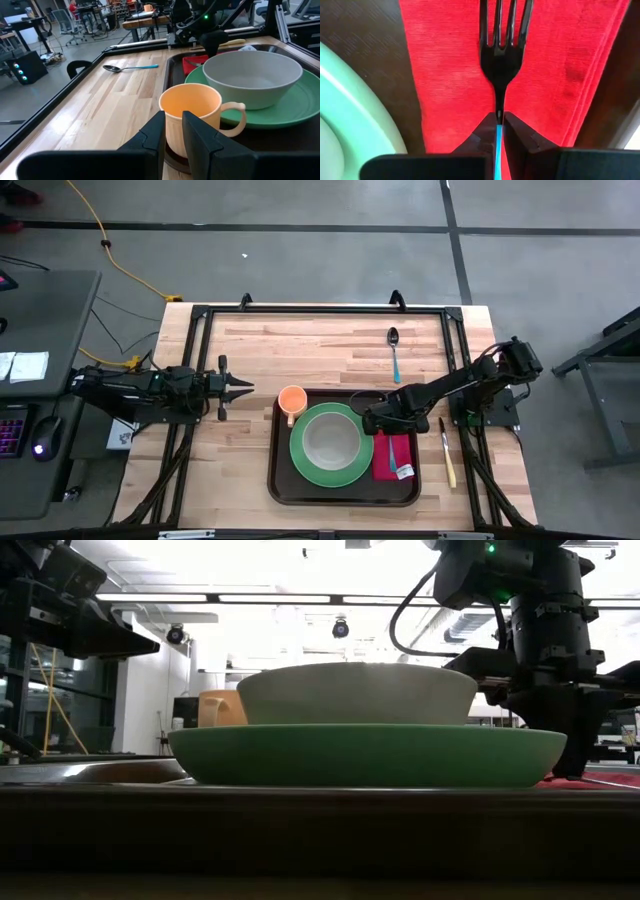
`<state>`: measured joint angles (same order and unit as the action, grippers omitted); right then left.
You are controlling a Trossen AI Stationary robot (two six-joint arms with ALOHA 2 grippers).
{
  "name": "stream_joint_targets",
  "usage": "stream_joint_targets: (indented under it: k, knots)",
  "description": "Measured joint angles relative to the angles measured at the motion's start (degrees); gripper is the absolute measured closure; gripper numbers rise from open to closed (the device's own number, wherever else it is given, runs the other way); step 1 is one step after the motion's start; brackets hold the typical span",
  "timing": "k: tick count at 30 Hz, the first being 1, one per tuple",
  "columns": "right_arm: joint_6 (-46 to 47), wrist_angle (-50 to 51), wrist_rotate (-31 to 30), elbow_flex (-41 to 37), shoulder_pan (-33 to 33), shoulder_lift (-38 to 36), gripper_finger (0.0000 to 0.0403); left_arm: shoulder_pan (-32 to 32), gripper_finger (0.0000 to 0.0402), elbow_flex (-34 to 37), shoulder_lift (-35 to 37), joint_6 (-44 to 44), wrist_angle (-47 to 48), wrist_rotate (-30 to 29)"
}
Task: Set up tray
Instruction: Put the blue fork on top of the red table napkin, then put the blue spoon on top of the red table napkin
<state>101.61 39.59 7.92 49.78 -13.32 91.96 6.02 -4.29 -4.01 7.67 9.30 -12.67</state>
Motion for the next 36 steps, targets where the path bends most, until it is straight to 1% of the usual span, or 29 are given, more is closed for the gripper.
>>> stream_joint_targets:
  k: [12, 23, 26, 31, 36]
  knots:
    - [-0.05, -0.05, 3.94, 0.00, 0.02, -1.36, 0.0391, -0.02, 0.0305, 0.00, 0.02, -0.01, 0.00, -0.07]
    - [0.39, 1.07, 3.69, 0.00, 0.02, -7.09, 0.0391, -0.02, 0.0305, 0.00, 0.01, -0.01, 0.01, -0.06]
    - [0.40, 2.58, 1.11, 0.00, 0.02, -10.05, 0.0391, -0.02, 0.0305, 0.00, 0.01, -0.01, 0.02, -0.04]
    - [0.30, 6.50, -6.79, 0.00, 0.33, -16.09, 0.0391, 0.00, 0.0305, 0.00, 0.02, -0.03, 0.02, -0.04]
    - [-2.75, 11.18, -14.07, 0.02, 2.91, -21.46, 0.0391, -0.01, 0.0305, 0.00, 0.01, -0.05, 0.01, -0.04]
